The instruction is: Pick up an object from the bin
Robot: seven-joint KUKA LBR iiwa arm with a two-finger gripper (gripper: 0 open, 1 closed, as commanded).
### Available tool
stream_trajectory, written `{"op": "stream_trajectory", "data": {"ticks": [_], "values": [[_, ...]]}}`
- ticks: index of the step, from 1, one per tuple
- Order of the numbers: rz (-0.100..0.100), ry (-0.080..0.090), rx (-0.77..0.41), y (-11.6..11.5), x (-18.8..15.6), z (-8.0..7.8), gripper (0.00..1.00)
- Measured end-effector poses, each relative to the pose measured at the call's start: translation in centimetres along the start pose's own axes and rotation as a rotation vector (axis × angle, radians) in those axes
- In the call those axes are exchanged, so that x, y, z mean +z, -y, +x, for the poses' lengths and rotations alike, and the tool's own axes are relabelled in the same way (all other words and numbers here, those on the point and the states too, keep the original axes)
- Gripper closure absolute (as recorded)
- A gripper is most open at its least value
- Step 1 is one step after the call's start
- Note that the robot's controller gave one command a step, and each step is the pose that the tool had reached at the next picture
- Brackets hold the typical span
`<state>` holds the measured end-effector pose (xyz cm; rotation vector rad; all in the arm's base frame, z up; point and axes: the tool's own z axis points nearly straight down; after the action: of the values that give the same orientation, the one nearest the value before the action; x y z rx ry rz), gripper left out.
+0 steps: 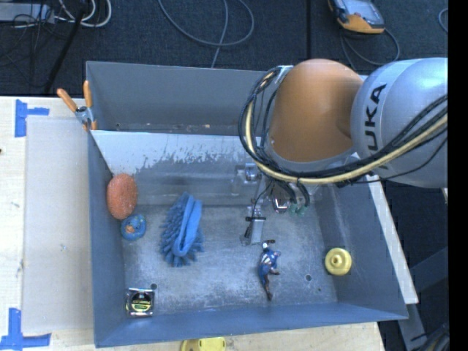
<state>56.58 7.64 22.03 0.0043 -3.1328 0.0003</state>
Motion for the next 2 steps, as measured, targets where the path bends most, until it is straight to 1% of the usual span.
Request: {"op": "stream_trajectory", "data": {"ticks": [1,2], "values": [[0.0,0.008,0.002,0.0,-0.5,-0.1,0.0],[0.001,0.012,0.008,-3.8,1.8,-0.3,0.0]]}}
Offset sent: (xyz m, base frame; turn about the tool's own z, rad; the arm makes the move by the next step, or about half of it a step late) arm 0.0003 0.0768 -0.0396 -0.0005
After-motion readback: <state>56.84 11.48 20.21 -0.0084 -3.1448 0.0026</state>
